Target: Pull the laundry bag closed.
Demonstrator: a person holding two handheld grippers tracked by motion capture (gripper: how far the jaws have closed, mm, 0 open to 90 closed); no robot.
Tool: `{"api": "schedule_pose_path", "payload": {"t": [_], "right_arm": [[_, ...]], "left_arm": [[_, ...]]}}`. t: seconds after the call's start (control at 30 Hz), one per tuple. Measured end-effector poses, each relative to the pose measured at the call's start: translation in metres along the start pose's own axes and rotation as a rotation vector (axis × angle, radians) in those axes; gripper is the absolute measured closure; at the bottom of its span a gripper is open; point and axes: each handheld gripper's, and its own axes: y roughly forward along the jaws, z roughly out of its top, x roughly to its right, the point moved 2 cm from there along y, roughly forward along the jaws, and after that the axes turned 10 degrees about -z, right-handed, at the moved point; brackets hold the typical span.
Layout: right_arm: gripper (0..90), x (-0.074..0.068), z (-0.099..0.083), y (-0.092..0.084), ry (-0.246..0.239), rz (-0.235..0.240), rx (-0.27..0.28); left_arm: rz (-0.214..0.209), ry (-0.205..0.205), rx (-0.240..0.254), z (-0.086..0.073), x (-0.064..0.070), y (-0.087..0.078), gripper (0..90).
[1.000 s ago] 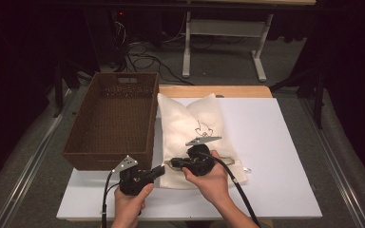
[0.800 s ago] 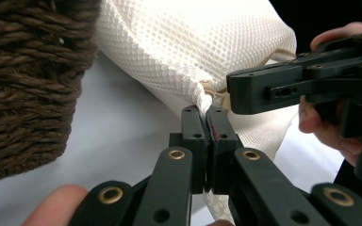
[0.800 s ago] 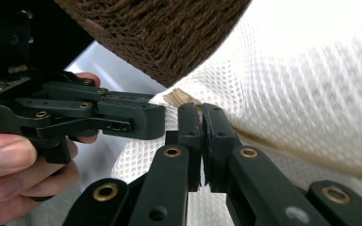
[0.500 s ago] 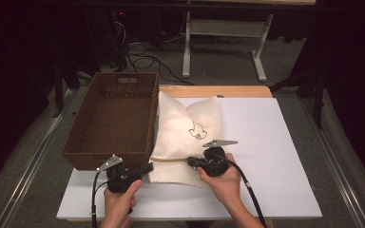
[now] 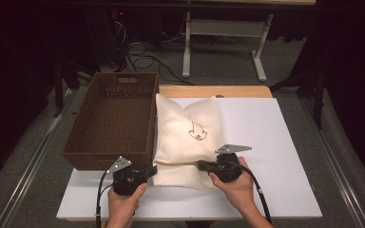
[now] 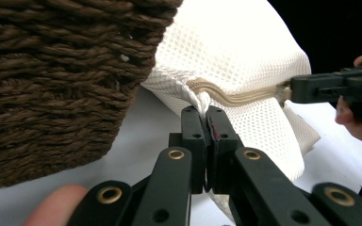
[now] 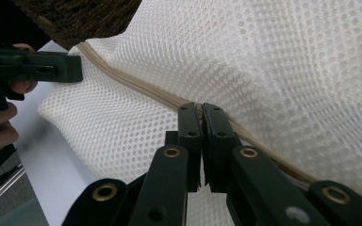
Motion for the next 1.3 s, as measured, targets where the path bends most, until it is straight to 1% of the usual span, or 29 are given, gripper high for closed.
{"api": "schedule_pose_path", "payload": {"t": [0.03,0.1,0.13,0.17,0.2,0.23,0.27,0.3,0.33,0.43,0.5,0.57,0.63,0.67,0.7,0.73,0.8,0.93,0.97,1.0,1.03,1.07,1.13,1.17,1.23,1.27,1.3], "right_arm": [[88.1,0.0,0.0,-0.006,-0.003,0.0,0.011],[88.1,0.0,0.001,-0.011,0.002,-0.002,0.017],[88.1,0.001,0.0,-0.015,-0.003,-0.009,0.023],[88.1,0.001,0.0,-0.015,-0.003,-0.009,0.023],[88.1,0.003,-0.001,-0.017,-0.004,-0.012,0.027],[88.1,0.005,-0.002,-0.02,0.002,-0.016,0.027],[88.1,0.01,-0.004,-0.025,0.011,-0.021,0.033],[88.1,0.01,-0.004,-0.025,0.011,-0.021,0.033],[88.1,0.015,-0.006,-0.03,0.022,-0.027,0.036],[88.1,0.018,-0.007,-0.034,0.021,-0.032,0.045],[88.1,0.025,-0.011,-0.04,0.029,-0.051,0.058],[88.1,0.03,-0.014,-0.043,0.035,-0.059,0.064],[88.1,0.036,-0.018,-0.045,0.046,-0.079,0.066],[88.1,0.036,-0.018,-0.045,0.046,-0.079,0.066],[88.0,0.045,-0.023,-0.048,0.062,-0.09,0.075],[88.1,0.048,-0.025,-0.049,0.07,-0.093,0.079],[88.0,0.056,-0.029,-0.052,0.078,-0.116,0.088],[88.0,0.067,-0.034,-0.055,0.095,-0.138,0.098],[87.7,0.069,-0.036,-0.055,0.106,-0.137,0.102],[87.7,0.072,-0.037,-0.056,0.103,-0.13,0.111],[87.7,0.075,-0.039,-0.056,0.102,-0.133,0.117],[87.6,0.077,-0.041,-0.057,0.103,-0.149,0.121],[87.4,0.083,-0.045,-0.057,0.103,-0.151,0.123],[87.4,0.083,-0.045,-0.057,0.103,-0.151,0.123],[87.3,0.087,-0.049,-0.057,0.101,-0.168,0.11],[87.2,0.091,-0.052,-0.056,0.097,-0.169,0.108],[87.3,0.093,-0.053,-0.056,0.093,-0.171,0.106]], "left_arm": [[0.004,0.003,0.001,0.001,0.0,-0.001,87.8],[0.007,0.002,-0.005,0.0,-0.001,-0.001,87.8],[0.007,0.002,-0.005,0.0,-0.001,-0.001,87.8],[0.006,-0.003,-0.005,0.0,-0.002,-0.001,87.8],[0.008,-0.003,-0.009,0.0,-0.002,-0.001,87.8],[0.008,-0.003,-0.009,0.0,-0.002,-0.001,87.8],[0.009,0.001,-0.012,-0.001,-0.002,0.0,87.7],[0.009,0.001,-0.012,-0.001,-0.002,0.0,87.7],[0.016,0.008,-0.018,-0.001,-0.001,0.0,87.7],[0.016,0.011,-0.02,-0.001,0.0,0.001,87.7],[0.02,0.018,-0.019,-0.001,0.0,0.002,87.7],[0.029,0.025,-0.021,-0.002,0.0,0.002,87.7],[0.029,0.023,-0.022,-0.002,0.0,0.001,87.7],[0.029,0.023,-0.022,-0.002,0.0,0.001,87.7],[0.03,0.025,-0.025,-0.002,-0.001,0.001,87.7],[0.032,0.026,-0.026,-0.002,-0.001,0.001,87.7],[0.035,0.024,-0.024,-0.002,-0.001,0.001,87.7],[0.043,0.028,-0.027,-0.002,-0.002,0.001,87.7],[0.042,0.028,-0.026,-0.002,-0.002,0.001,87.7],[0.043,0.028,-0.027,-0.002,-0.002,0.001,87.7],[0.049,0.032,-0.026,-0.001,-0.002,0.001,87.6],[0.053,0.034,-0.025,-0.001,-0.003,0.001,87.7],[0.052,0.036,-0.026,-0.001,-0.004,0.0,87.7],[0.054,0.035,-0.025,-0.001,-0.005,0.0,87.7],[0.057,0.033,-0.024,-0.001,-0.005,0.001,87.7],[0.06,0.037,-0.026,-0.001,-0.005,0.001,87.7],[0.066,0.044,-0.031,0.0,-0.005,0.0,87.7]]}}
